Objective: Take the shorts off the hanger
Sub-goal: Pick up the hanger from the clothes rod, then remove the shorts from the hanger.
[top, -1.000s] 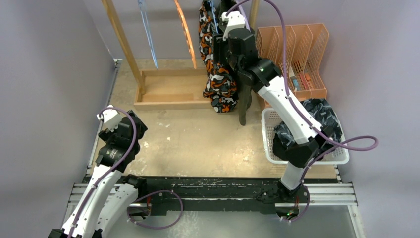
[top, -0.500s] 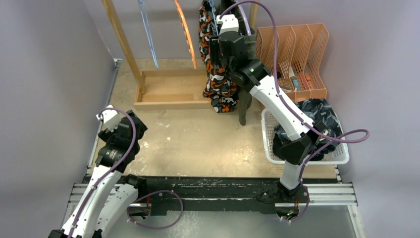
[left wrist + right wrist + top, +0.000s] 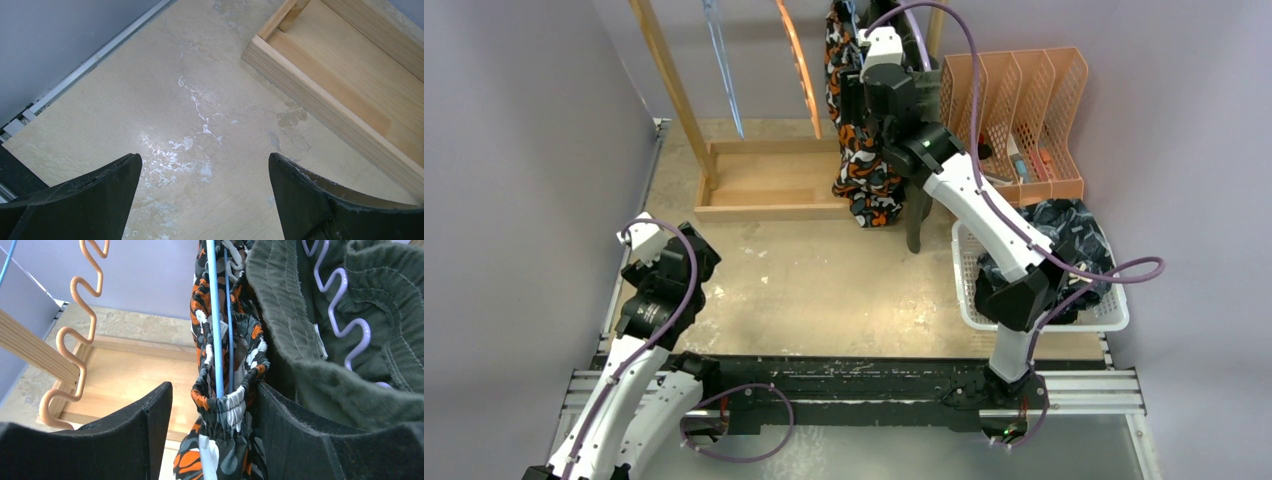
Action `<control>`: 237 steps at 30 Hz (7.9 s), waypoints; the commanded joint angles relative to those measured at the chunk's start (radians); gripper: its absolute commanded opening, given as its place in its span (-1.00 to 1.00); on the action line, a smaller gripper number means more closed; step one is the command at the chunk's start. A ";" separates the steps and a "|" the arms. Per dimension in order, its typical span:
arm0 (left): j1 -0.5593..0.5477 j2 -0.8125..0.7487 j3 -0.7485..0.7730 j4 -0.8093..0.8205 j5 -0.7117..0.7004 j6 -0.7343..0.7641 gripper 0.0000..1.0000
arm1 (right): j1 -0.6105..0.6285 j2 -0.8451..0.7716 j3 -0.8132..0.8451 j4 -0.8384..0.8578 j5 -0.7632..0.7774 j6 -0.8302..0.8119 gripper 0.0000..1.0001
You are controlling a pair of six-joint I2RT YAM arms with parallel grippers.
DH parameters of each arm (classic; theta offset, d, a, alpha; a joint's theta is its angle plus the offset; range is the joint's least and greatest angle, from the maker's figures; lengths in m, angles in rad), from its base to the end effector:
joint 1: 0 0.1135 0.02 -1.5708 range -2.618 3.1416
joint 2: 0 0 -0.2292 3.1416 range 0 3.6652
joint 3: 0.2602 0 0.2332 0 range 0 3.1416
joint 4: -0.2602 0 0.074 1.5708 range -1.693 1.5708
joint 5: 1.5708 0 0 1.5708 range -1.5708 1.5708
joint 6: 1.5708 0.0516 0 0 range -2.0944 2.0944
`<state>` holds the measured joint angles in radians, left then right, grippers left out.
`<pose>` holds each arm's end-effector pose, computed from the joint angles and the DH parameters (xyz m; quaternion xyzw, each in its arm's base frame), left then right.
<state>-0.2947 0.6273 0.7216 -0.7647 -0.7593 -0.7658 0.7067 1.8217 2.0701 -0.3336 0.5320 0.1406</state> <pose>0.1447 -0.0068 0.2598 -0.3520 0.7755 0.0834 0.5174 0.3202 0.2389 0.4390 -0.0278 0.7320 0.0918 0.6745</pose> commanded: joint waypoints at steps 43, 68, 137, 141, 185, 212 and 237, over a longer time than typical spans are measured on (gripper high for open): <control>0.006 -0.021 -0.001 -0.002 -0.072 -0.026 0.94 | -0.043 -0.185 0.004 0.076 -0.219 0.053 -1.00; 0.031 0.059 0.022 -0.020 -0.072 -0.040 0.99 | -0.044 -0.214 0.003 -0.119 -0.306 0.004 -1.00; -0.061 0.220 0.281 0.160 0.868 0.042 -0.24 | -0.035 -0.955 -1.071 0.005 -1.228 0.053 -1.00; -0.063 0.312 0.485 -0.041 0.802 0.156 -0.68 | -0.035 -1.004 -1.030 0.089 -1.339 0.089 -1.00; -0.060 0.454 0.504 -0.069 0.280 0.120 -1.00 | -0.032 -0.944 -1.090 -0.198 -1.117 -0.060 -1.00; -0.009 0.461 0.461 -0.079 0.258 0.081 -1.00 | -0.031 -1.057 -1.156 -0.109 -1.151 -0.034 -1.00; -0.009 0.330 0.193 -0.009 0.563 0.012 -0.90 | -0.032 -1.013 -1.227 0.041 -0.978 0.053 -1.00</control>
<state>-0.3336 1.0142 0.9337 -0.7940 -0.1787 -0.7853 0.6796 0.7975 0.8398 -0.3546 -0.4442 0.1635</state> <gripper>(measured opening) 0.019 0.046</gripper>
